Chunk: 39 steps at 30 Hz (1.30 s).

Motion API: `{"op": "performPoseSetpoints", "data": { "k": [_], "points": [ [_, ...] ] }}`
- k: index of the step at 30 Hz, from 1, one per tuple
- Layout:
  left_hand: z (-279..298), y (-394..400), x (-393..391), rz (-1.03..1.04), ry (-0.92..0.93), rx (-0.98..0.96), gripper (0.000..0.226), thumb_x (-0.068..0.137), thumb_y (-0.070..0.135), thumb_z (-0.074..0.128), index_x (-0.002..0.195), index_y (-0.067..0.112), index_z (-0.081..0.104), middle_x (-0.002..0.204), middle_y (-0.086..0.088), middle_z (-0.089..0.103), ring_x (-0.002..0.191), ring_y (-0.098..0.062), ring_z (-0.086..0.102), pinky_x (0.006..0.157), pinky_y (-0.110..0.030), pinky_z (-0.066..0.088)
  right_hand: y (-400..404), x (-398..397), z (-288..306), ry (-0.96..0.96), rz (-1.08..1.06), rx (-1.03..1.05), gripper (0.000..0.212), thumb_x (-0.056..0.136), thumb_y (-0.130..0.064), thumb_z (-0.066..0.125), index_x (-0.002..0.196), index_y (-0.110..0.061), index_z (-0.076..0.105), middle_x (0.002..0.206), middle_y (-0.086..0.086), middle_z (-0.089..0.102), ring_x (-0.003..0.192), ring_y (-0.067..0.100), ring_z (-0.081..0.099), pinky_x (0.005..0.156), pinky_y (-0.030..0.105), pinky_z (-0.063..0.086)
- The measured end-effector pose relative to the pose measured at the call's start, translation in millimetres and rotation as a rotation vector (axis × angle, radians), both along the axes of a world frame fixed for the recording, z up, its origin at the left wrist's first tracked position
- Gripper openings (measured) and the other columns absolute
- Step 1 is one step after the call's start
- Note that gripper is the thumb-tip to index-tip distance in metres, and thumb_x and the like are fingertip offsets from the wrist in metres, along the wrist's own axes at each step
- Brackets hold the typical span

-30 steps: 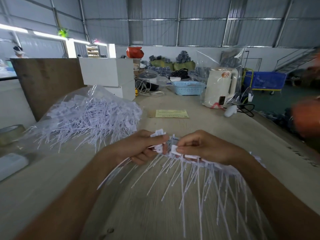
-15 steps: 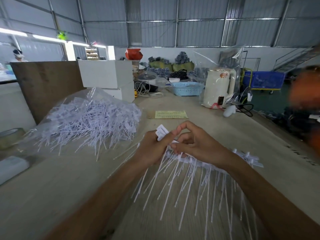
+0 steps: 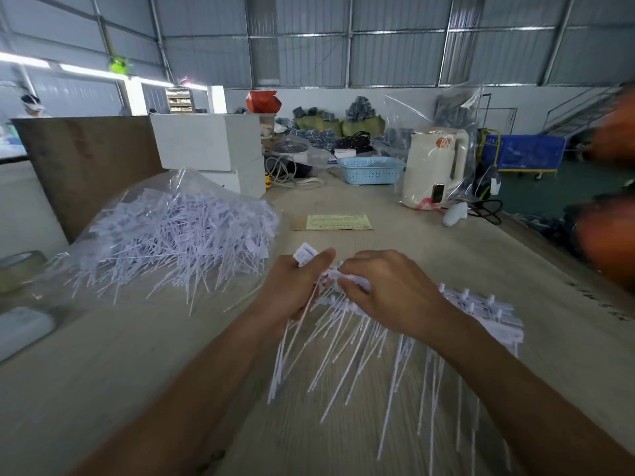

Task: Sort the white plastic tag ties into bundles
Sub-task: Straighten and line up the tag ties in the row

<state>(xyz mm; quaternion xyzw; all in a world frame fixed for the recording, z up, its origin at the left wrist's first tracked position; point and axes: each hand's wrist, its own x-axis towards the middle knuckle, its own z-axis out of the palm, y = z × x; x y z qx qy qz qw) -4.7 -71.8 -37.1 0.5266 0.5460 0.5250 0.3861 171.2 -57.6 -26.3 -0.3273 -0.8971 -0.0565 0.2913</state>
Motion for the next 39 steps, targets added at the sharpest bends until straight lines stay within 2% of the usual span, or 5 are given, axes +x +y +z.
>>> {"op": "performPoseSetpoints", "data": {
  "k": [13, 24, 27, 35, 39],
  "points": [
    [5.4, -5.6, -33.4, -0.774, 0.353, -0.089, 0.053, 0.085, 0.068, 0.063, 0.072, 0.017, 0.069, 0.057, -0.022, 0.039, 0.045, -0.017, 0.032, 0.044, -0.023, 0.026, 8.8, 41.9, 19.4, -0.112, 0.399, -0.869, 0.012, 0.096, -0.029, 0.068, 0.095, -0.023, 0.079, 0.066, 0.007, 0.058, 0.058, 0.025, 0.045, 0.059, 0.032, 0.038],
    [-7.0, -1.1, -7.2, -0.364, -0.061, -0.039, 0.048, 0.086, 0.054, 0.060, 0.096, 0.009, 0.072, 0.091, -0.017, 0.075, 0.080, -0.028, 0.075, 0.065, -0.038, 0.061, 9.0, 23.8, 8.1, 0.269, 0.231, -0.791, 0.022, 0.095, -0.006, 0.065, 0.114, -0.015, 0.061, 0.081, 0.004, 0.074, 0.073, 0.016, 0.067, 0.069, 0.033, 0.051],
    [-3.2, -2.9, -3.4, -0.316, -0.139, -0.040, 0.043, 0.091, 0.054, 0.060, 0.083, 0.013, 0.074, 0.081, -0.019, 0.074, 0.062, -0.028, 0.071, 0.055, -0.033, 0.058, 11.1, 18.3, 1.8, 0.428, 0.205, -0.760, 0.024, 0.090, -0.005, 0.071, 0.104, -0.014, 0.054, 0.080, 0.011, 0.075, 0.074, 0.027, 0.070, 0.071, 0.042, 0.052],
    [3.2, -9.3, 3.9, -0.212, 0.169, -0.010, 0.076, 0.079, 0.085, 0.039, 0.067, 0.015, 0.066, 0.059, -0.005, 0.062, 0.043, -0.010, 0.049, 0.042, -0.018, 0.036, 11.2, 6.3, -2.1, 0.515, 0.129, -0.632, 0.028, 0.083, -0.011, 0.080, 0.095, -0.011, 0.054, 0.074, 0.015, 0.071, 0.073, 0.041, 0.066, 0.067, 0.042, 0.051],
    [1.4, -10.0, 6.5, -0.222, 0.246, 0.129, 0.051, 0.094, 0.059, 0.051, 0.069, 0.015, 0.060, 0.048, 0.007, 0.050, 0.038, -0.003, 0.042, 0.042, -0.015, 0.031, 6.7, 7.0, 2.5, 0.516, 0.143, -0.678, 0.026, 0.083, -0.007, 0.078, 0.098, -0.010, 0.058, 0.079, 0.015, 0.074, 0.080, 0.039, 0.070, 0.076, 0.047, 0.055]
  ]
}}
